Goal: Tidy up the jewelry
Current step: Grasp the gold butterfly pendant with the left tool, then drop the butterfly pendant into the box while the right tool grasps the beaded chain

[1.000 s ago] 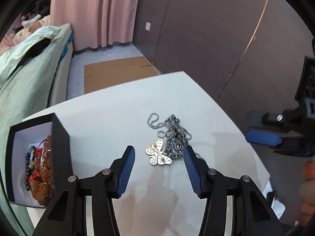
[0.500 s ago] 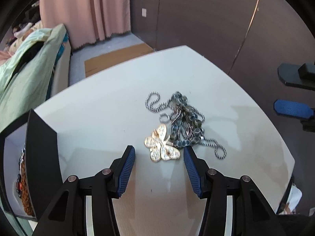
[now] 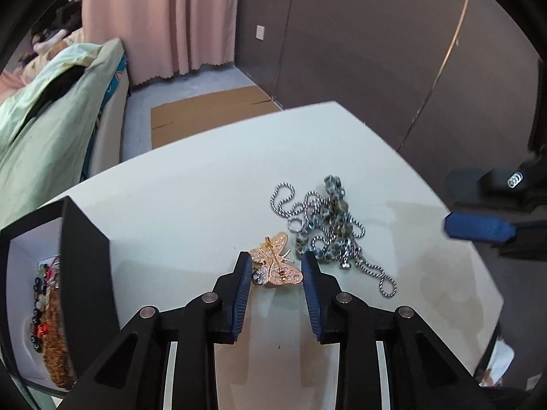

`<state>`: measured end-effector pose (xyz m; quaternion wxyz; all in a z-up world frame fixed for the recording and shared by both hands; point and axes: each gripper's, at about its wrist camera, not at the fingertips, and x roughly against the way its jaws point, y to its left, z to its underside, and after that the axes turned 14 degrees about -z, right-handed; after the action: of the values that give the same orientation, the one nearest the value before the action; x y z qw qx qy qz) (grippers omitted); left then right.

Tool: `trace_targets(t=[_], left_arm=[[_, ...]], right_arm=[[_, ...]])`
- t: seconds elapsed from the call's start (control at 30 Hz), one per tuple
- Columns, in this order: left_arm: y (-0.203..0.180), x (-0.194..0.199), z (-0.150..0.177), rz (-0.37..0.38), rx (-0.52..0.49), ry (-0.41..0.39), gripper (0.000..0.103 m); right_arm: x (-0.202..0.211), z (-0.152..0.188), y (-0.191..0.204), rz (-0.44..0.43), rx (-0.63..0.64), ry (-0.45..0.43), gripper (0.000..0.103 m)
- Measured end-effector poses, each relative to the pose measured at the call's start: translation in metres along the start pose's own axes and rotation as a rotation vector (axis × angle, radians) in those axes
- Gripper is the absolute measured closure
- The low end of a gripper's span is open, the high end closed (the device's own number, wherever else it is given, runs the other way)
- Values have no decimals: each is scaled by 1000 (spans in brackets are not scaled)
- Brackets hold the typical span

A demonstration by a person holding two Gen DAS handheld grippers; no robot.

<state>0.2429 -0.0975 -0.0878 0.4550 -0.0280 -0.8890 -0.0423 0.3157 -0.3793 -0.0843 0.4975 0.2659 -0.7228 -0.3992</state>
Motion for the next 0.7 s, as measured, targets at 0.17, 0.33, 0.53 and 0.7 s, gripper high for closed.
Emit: trace_targets(t=[0.17,0.33,0.53,0.7], left_arm=[[16,17,-5,25,54,-27,72],[34,33,-11,38,103,-59,72],[56,48,-15,42,159,-90,72],[76,61,-16,43,196,-117,72]], right_arm=[[-13,1,2,11,6,16,62],[-30,-2,4,43,21,34,73],[-49,-7,8,91,49,48,75],[-62,-10,17,150,116,50,75]])
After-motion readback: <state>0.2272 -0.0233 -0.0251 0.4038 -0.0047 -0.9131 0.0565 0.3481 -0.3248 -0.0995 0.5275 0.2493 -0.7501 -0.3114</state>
